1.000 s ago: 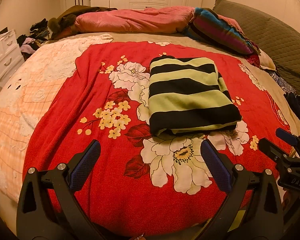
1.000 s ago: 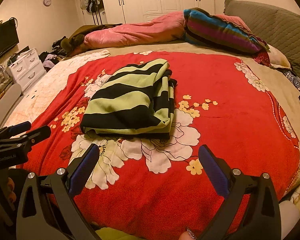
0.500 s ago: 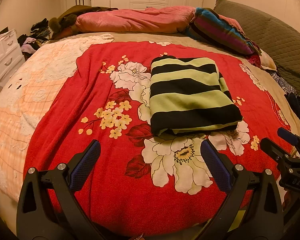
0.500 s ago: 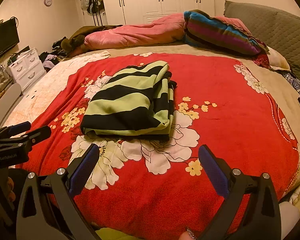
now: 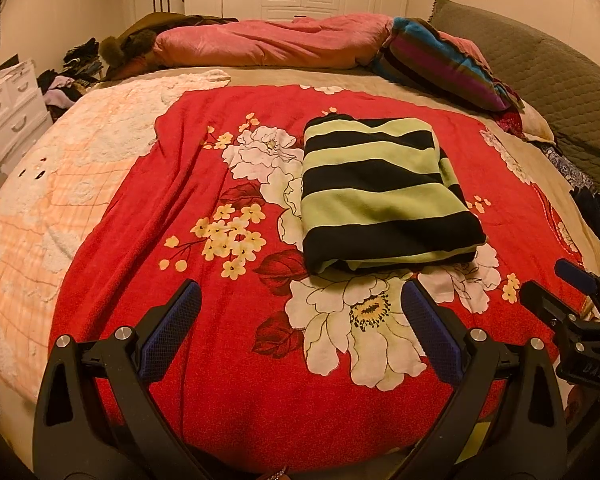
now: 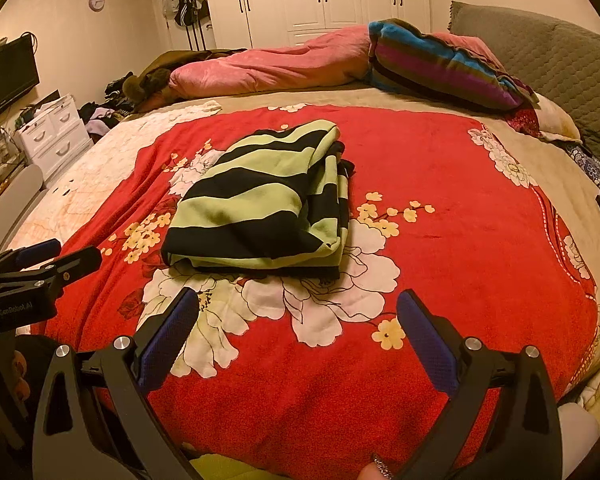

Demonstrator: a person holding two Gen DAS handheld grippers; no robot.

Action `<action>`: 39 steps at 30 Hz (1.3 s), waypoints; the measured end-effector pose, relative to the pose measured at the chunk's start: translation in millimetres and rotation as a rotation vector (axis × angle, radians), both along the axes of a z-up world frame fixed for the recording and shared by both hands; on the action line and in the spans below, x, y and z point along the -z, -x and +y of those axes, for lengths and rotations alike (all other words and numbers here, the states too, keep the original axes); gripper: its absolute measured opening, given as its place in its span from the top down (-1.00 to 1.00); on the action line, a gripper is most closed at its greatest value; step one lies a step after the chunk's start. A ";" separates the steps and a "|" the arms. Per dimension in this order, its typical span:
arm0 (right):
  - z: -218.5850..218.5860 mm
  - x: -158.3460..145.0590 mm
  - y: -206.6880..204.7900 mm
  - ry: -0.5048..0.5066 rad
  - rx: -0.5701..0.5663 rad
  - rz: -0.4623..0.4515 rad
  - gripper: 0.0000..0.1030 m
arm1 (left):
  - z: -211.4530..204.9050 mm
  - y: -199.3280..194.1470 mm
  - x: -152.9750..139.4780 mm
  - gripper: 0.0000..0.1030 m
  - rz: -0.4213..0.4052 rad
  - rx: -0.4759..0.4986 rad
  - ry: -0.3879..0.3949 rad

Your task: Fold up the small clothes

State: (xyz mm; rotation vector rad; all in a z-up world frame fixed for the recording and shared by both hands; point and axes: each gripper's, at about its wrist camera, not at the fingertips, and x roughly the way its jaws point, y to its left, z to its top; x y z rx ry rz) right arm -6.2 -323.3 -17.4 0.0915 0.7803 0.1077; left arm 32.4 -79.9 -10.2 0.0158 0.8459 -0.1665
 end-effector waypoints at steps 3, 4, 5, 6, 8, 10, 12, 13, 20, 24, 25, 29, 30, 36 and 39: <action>-0.3 -0.5 0.9 0.000 0.003 0.000 -0.92 | -0.1 -0.2 -0.3 -0.82 0.000 -0.001 -0.003; -0.5 -0.6 0.8 0.000 0.004 -0.001 -0.92 | -0.1 -0.1 -0.4 -0.82 -0.001 -0.002 -0.004; -0.6 -0.7 1.2 0.001 0.005 -0.001 -0.92 | -0.1 -0.3 -0.3 -0.82 -0.001 -0.002 -0.004; -0.6 -0.6 1.3 0.000 0.004 0.001 -0.92 | -0.2 -0.4 -0.1 -0.82 0.000 -0.001 -0.003; -0.8 -0.9 1.3 0.001 0.005 -0.001 -0.92 | -0.2 -0.3 -0.3 -0.82 -0.002 -0.002 -0.004; -1.2 -1.1 1.3 -0.001 0.004 0.000 -0.92 | 0.3 -0.4 0.3 -0.82 -0.001 -0.004 -0.006; -1.1 -0.9 0.9 0.000 0.005 -0.001 -0.92 | 0.7 -0.4 0.6 -0.82 0.000 -0.007 -0.008; -1.3 -1.0 0.5 0.000 0.005 -0.001 -0.92 | 0.9 -0.6 1.0 -0.82 0.002 -0.008 -0.009; -2.5 -0.8 1.4 0.002 0.009 0.001 -0.92 | 2.2 -1.5 2.1 -0.82 0.008 -0.011 -0.009; -2.6 -0.8 1.0 0.002 0.009 0.000 -0.92 | 2.4 -2.1 3.0 -0.82 0.013 -0.020 -0.008; -2.5 -0.9 0.7 0.001 0.009 0.001 -0.92 | 3.5 -1.9 3.4 -0.82 0.015 -0.023 -0.010; -4.9 -0.9 2.5 0.002 0.016 0.002 -0.92 | 3.2 -2.4 2.6 -0.82 0.014 -0.032 -0.018; -4.7 -0.9 2.9 0.002 0.017 0.001 -0.92 | 3.5 -2.8 2.4 -0.82 0.015 -0.033 -0.017; -6.5 -0.5 2.6 0.004 0.028 0.005 -0.92 | 3.6 -3.6 2.4 -0.82 0.019 -0.041 -0.026; -7.0 -0.5 1.8 0.004 0.033 0.008 -0.92 | 4.1 -3.9 2.8 -0.82 0.021 -0.052 -0.037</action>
